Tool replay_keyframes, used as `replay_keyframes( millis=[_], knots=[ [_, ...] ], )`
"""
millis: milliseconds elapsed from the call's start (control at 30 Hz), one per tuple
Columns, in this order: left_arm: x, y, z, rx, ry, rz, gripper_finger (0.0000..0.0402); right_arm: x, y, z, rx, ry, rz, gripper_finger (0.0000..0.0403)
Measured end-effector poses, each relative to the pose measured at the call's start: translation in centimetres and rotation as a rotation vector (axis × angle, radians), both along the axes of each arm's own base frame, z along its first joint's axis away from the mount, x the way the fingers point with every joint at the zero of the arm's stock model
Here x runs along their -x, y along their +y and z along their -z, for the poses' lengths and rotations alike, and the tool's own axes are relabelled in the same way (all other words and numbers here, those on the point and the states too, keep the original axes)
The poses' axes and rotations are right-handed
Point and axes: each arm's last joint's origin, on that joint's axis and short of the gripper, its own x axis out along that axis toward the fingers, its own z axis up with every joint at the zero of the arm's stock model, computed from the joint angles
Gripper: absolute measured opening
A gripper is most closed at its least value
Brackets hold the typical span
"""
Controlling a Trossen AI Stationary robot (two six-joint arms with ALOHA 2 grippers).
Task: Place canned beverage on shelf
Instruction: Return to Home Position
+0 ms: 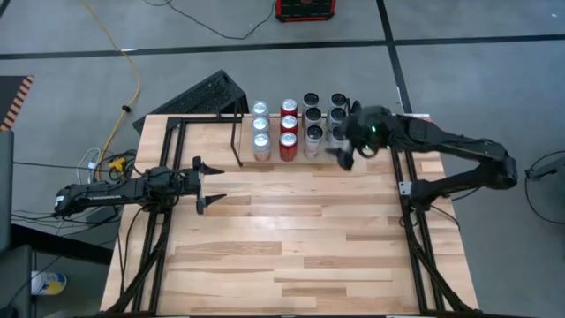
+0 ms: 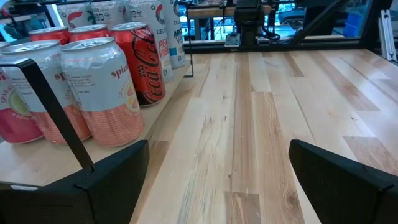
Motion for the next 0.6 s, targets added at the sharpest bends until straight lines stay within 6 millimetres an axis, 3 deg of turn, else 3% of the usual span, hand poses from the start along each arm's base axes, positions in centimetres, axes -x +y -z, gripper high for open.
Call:
replay_keyframes(
  millis=[167, 400, 600],
  knots=[
    [0.0, 0.0, 0.0, 0.0, 0.0, 0.0, 0.0373, 0.0, 4.8, 0.4, -0.112, -0.044, -0.23, 0.0373],
    [0.0, 0.0, 0.0, 0.0, 0.0, 0.0, 0.0373, 1.0, 11.7, 6.0, -0.132, -0.086, -0.427, 0.0334],
    [0.0, 0.0, 0.0, 0.0, 0.0, 0.0, 0.0373, 2.1, 14.2, 10.9, 0.012, -0.306, -0.511, 0.0285]
  ],
)
